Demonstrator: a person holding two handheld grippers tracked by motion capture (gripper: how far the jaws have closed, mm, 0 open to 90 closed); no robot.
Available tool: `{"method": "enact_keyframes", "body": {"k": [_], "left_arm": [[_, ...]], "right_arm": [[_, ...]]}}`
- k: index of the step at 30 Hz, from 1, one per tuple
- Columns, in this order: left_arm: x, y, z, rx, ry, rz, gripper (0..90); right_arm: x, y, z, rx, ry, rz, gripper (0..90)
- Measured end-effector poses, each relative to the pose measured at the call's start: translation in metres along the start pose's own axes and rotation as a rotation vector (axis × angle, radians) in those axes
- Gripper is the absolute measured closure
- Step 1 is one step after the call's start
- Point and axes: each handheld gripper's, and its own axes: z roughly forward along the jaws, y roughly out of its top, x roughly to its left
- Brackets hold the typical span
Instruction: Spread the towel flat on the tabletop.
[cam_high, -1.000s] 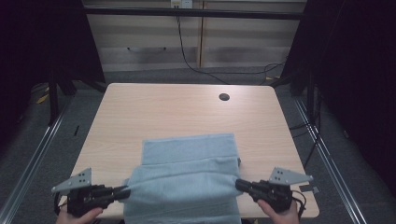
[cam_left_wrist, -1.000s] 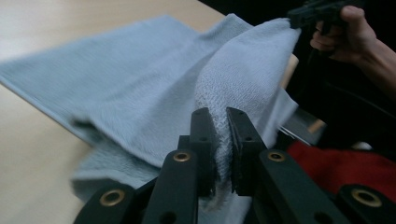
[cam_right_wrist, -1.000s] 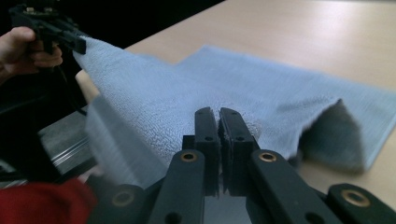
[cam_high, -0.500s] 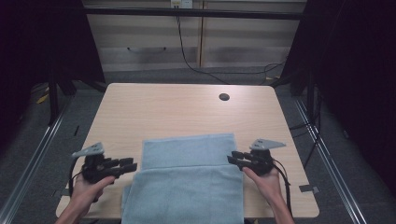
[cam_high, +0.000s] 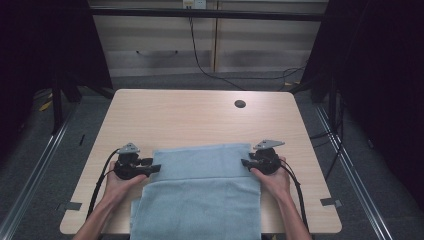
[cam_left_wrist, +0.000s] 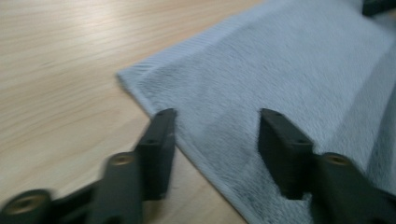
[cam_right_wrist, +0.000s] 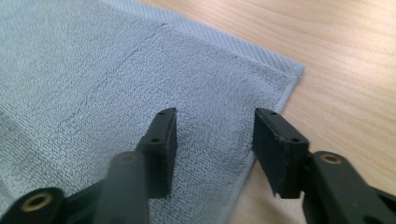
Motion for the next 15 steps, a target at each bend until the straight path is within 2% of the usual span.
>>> {"method": "enact_keyframes", "body": {"k": [1,2,3,4,6,7,8,9,10,11,12,13,14,15], "left_arm": [[-0.007,0.0,0.0,0.012,0.04,0.062,66.7],[-0.01,0.0,0.0,0.03,0.025,0.096,77.5],[-0.012,-0.001,-0.001,0.039,0.008,0.096,84.2],[-0.012,-0.003,-0.003,0.046,-0.019,0.073,86.4],[-0.012,-0.003,-0.006,0.041,-0.023,0.07,87.0],[-0.011,-0.003,-0.011,0.019,-0.044,0.055,87.5],[-0.009,-0.001,-0.017,-0.017,-0.068,0.024,87.5],[-0.006,0.001,-0.025,-0.064,-0.091,-0.003,87.6],[-0.003,0.01,-0.042,-0.154,-0.101,-0.038,87.6],[-0.003,0.01,-0.042,-0.154,-0.101,-0.038,87.6],[-0.002,0.015,-0.05,-0.192,-0.107,-0.044,87.6],[-0.002,0.021,-0.057,-0.223,-0.105,-0.042,87.6],[-0.003,0.035,-0.068,-0.272,-0.1,-0.031,87.6],[-0.003,0.035,-0.068,-0.272,-0.1,-0.031,87.6]], "right_arm": [[0.003,-0.001,0.0,0.0,0.008,-0.008,78.2],[0.005,-0.001,-0.001,-0.003,0.027,-0.022,83.1],[0.007,-0.001,-0.002,0.005,0.042,-0.012,85.0],[0.009,-0.002,-0.004,0.011,0.055,-0.007,85.9],[0.01,-0.003,-0.005,0.005,0.059,-0.013,86.3],[0.01,-0.002,-0.014,-0.037,0.089,0.014,86.5],[0.01,-0.002,-0.014,-0.037,0.089,0.014,86.5],[0.009,0.002,-0.026,-0.094,0.111,0.032,86.6],[0.008,0.006,-0.033,-0.124,0.121,0.041,86.6],[0.008,0.006,-0.033,-0.124,0.121,0.041,86.6],[0.007,0.012,-0.04,-0.146,0.123,0.039,86.6],[0.006,0.026,-0.055,-0.209,0.14,0.046,86.6],[0.006,0.034,-0.061,-0.24,0.142,0.042,86.6],[0.005,0.042,-0.066,-0.263,0.137,0.038,86.6]]}}
